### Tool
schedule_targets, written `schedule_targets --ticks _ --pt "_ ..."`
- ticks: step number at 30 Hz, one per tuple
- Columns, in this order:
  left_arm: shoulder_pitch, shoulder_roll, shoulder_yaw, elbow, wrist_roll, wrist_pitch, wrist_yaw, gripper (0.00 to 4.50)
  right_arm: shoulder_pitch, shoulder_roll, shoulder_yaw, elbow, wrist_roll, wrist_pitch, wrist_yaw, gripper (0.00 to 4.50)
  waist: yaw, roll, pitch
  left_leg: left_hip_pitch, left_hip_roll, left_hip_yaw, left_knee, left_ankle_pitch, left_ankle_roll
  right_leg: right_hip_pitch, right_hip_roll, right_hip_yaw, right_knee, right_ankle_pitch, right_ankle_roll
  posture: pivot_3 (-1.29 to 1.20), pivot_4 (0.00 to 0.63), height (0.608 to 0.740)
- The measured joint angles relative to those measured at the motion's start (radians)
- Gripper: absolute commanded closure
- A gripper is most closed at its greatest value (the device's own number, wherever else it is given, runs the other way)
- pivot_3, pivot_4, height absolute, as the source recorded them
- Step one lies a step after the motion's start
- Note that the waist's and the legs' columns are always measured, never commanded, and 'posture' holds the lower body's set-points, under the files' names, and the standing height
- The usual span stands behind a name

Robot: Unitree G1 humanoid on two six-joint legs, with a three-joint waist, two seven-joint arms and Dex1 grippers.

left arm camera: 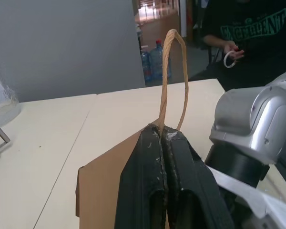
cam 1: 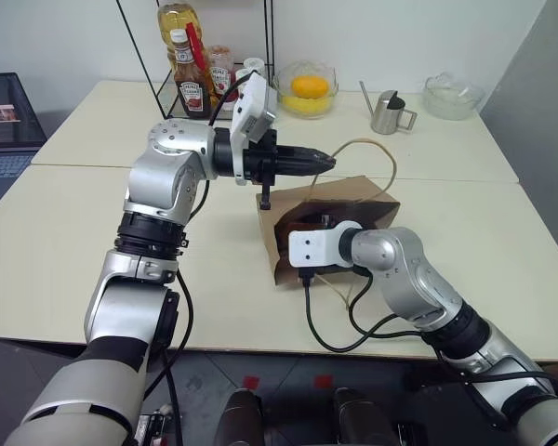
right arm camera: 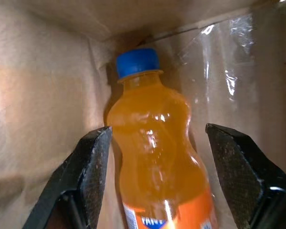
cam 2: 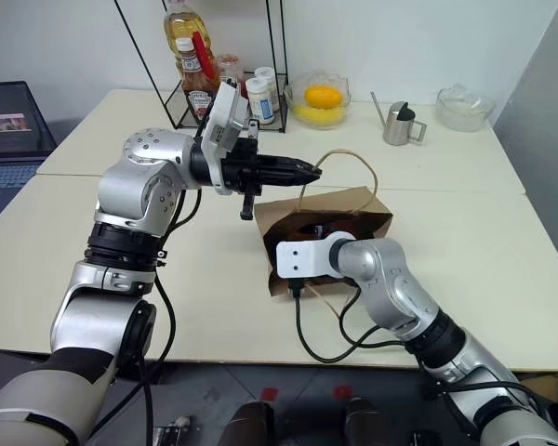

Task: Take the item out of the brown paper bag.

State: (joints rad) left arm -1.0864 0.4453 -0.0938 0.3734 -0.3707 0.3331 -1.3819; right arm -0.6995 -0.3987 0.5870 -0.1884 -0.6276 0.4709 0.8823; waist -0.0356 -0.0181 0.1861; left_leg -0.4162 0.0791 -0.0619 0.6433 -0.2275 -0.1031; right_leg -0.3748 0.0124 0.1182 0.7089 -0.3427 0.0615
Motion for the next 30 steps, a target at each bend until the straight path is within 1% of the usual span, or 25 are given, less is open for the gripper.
schedule_targets --ticks 2,4,15,18,21,22,24,30 --pt "0.0 -0.001 0.0 0.0 0.0 0.0 0.0 4.5 -0.009 0.008 0.003 0.019 -0.02 0.008 -0.001 0.63 0.0 0.0 0.0 0.0 0.0 0.0 0.0 0.0 0.0 0.0 0.0 0.0 0.0 0.0 0.0 0.0 0.15 0.74" --pt "0.0 -0.004 0.0 0.0 0.0 0.0 0.001 4.5 -0.021 0.009 0.007 0.04 -0.03 0.006 -0.008 0.03 0.0 0.0 0.0 0.0 0.0 0.0 0.0 0.0 0.0 0.0 0.0 0.0 0.0 0.0 0.0 0.0 0.15 0.74" --pt "-0.007 -0.008 0.0 0.015 0.001 -0.01 0.006 4.5 -0.071 0.013 0.035 0.15 -0.094 -0.052 -0.011 0.03 -0.003 0.0 0.0 0.0 0.0 0.0 0.0 0.0 0.0 0.0 0.0 0.0 0.0 0.0 0.0 0.0 0.15 0.74" --pt "-0.008 -0.009 0.0 0.017 0.001 -0.01 0.006 4.5 -0.073 0.03 0.042 0.196 -0.099 -0.066 -0.016 0.63 -0.005 0.0 0.0 0.0 0.0 0.0 0.0 0.0 0.0 0.0 0.0 0.0 0.0 0.0 0.0 0.0 0.15 0.74" --pt "-0.008 -0.009 0.0 0.018 0.002 -0.011 0.006 4.5 -0.086 0.05 0.043 0.217 -0.1 -0.077 -0.022 1.54 -0.01 0.0 0.0 0.0 0.0 0.0 -0.001 0.0 0.0 0.0 0.0 0.0 0.0 0.0 0.0 0.0 0.15 0.74" --pt "-0.008 -0.009 0.0 0.018 0.002 -0.011 0.005 4.5 -0.097 0.055 0.044 0.222 -0.1 -0.086 -0.026 1.65 -0.011 0.0 0.0 0.0 0.0 -0.001 -0.001 0.0 0.0 0.0 0.0 0.0 0.0 0.0 0.0 0.0 0.15 0.74" --pt "-0.008 -0.009 -0.001 0.019 0.003 -0.012 0.005 4.5 -0.107 0.056 0.044 0.234 -0.101 -0.093 -0.032 2.12 -0.011 0.0 0.0 0.0 0.0 -0.001 -0.001 0.0 0.0 0.0 0.0 -0.001 0.0 0.0 0.0 0.0 0.15 0.74" --pt "-0.008 -0.009 -0.001 0.022 0.006 -0.016 0.004 4.5 -0.102 0.047 0.041 0.231 -0.1 -0.11 -0.038 2.17 -0.011 0.0 0.0 0.0 0.0 -0.001 -0.001 0.0 0.0 0.0 0.0 -0.001 0.0 0.0 0.0 0.0 0.15 0.74"
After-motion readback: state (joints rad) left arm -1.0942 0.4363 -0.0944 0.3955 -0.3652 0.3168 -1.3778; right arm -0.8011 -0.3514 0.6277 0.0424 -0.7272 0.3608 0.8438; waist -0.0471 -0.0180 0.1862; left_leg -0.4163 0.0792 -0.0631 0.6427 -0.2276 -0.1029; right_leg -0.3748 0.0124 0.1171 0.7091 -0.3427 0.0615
